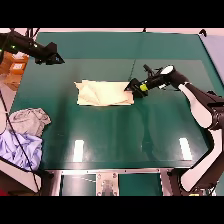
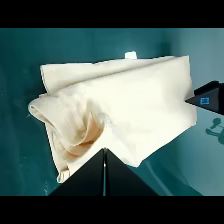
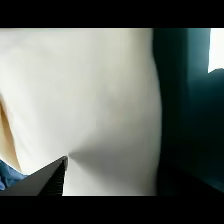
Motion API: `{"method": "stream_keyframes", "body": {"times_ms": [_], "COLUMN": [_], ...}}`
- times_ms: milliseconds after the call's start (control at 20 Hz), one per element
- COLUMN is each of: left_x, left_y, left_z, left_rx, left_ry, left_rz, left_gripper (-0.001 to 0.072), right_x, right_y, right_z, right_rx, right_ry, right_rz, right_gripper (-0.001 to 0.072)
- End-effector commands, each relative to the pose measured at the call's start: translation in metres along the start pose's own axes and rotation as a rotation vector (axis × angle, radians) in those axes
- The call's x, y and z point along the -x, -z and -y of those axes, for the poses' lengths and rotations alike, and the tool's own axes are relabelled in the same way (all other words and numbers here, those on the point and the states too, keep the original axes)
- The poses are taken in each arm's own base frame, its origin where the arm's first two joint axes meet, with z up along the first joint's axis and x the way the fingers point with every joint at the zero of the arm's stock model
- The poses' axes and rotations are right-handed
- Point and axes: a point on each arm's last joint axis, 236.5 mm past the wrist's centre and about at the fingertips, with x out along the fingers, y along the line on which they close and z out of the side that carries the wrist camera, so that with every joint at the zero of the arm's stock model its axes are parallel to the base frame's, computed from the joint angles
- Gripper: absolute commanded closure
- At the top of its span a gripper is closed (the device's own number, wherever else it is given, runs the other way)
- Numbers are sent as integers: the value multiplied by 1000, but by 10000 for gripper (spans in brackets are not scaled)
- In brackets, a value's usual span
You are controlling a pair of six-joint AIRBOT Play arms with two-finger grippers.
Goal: Fold the shirts.
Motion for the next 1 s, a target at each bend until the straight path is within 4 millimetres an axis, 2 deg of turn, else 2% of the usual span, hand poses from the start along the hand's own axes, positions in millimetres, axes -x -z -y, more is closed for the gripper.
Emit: {"method": "stream_keyframes", "body": {"times_ms": [0, 50, 100, 150, 250, 300, 450, 550, 650, 700, 800, 950], "left_x": [1, 1, 1, 1, 1, 1, 1, 1, 1, 1, 1, 1], "left_y": [0, 0, 0, 0, 1, 2, 4, 4, 4, 4, 4, 4], "left_z": [0, 0, 0, 0, 0, 0, 0, 0, 0, 0, 0, 1], "left_rx": [0, 0, -1, -1, 0, 0, 0, 0, 0, 0, 0, 0], "left_ry": [-1, 0, 0, 0, 0, 1, 2, 2, 2, 2, 2, 2], "left_rz": [0, -1, -1, -2, -5, -9, -18, -18, -17, -17, -18, -18], "left_gripper": [680, 680, 680, 679, 680, 679, 679, 679, 679, 679, 679, 679], "right_x": [-21, -21, -18, -9, 28, 58, 173, 256, 330, 358, 406, 464], "right_y": [2, 0, -4, -10, -28, -41, -72, -77, -76, -74, -67, -46], "right_z": [-25, -35, -46, -55, -78, -90, -101, -95, -70, -51, -2, 70], "right_rx": [-1, 19, 35, 55, 100, 125, 176, 172, 120, 82, -12, -164], "right_ry": [-63, -88, -110, -125, -157, -167, -142, -134, -109, -89, -50, 0], "right_rz": [32, 40, 49, 58, 104, 151, 334, 460, 585, 633, 702, 785], "right_gripper": [150, 443, 612, 694, 696, 696, 696, 696, 696, 696, 697, 697]}}
